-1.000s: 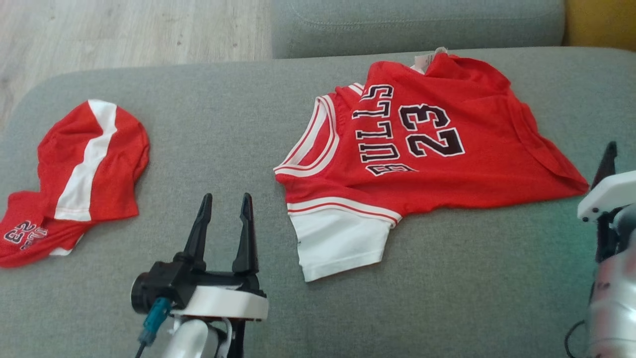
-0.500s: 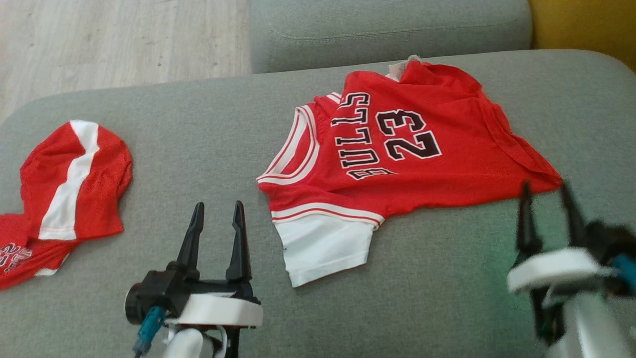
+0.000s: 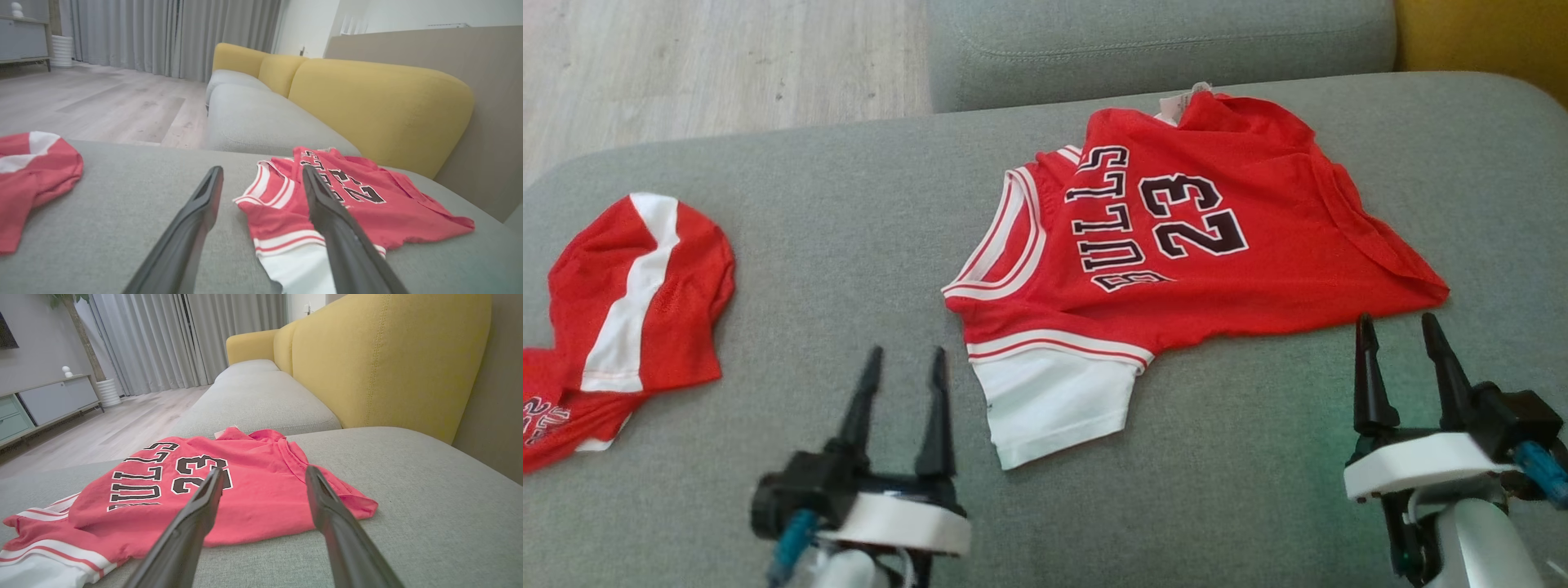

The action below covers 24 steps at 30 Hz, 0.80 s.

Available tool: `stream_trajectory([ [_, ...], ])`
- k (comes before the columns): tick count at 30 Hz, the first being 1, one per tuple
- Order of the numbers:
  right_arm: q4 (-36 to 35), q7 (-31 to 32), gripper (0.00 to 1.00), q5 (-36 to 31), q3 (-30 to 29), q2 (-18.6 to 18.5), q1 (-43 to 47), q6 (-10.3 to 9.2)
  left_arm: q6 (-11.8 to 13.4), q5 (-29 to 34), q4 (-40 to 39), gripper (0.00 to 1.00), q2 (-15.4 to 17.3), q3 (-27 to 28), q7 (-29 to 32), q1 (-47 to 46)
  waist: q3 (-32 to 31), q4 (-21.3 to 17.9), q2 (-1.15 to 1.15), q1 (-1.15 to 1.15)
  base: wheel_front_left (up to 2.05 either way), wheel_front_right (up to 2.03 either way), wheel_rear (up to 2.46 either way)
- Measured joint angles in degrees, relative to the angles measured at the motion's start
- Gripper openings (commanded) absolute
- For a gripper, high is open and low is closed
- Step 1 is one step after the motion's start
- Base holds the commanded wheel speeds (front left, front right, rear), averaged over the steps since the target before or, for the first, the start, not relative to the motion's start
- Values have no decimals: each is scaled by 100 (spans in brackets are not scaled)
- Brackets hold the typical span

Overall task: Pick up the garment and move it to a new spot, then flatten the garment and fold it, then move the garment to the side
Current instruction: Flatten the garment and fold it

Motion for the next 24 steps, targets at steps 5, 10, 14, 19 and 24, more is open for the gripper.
stream_trajectory([
  [5, -34, -5, 100, -54, 25, 0, -7, 0, 13, -86, 424, 100, 2, -524, 1, -26, 63, 16, 0, 0, 0, 0, 0],
  [10, -45, -5, 100, -51, 66, 0, -8, 0, 162, -88, 889, 100, 7, -786, 122, -182, 135, -11, 0, 0, 0, 0, 0],
  [14, -45, -5, 100, -35, 74, 0, -14, 0, 158, -148, 1074, 100, 5, -942, 341, -286, 165, -27, 0, 0, 0, 0, 0],
  [19, -42, -7, 100, -35, 70, 0, -38, 0, 125, -171, 1248, 100, 5, -1082, 649, -352, 186, -42, 0, 0, 0, 0, 0],
  [24, -53, -7, 100, -35, 105, 0, -147, 0, 242, -259, 1430, 100, 9, -1136, 987, -366, 225, -84, 0, 0, 0, 0, 0],
])
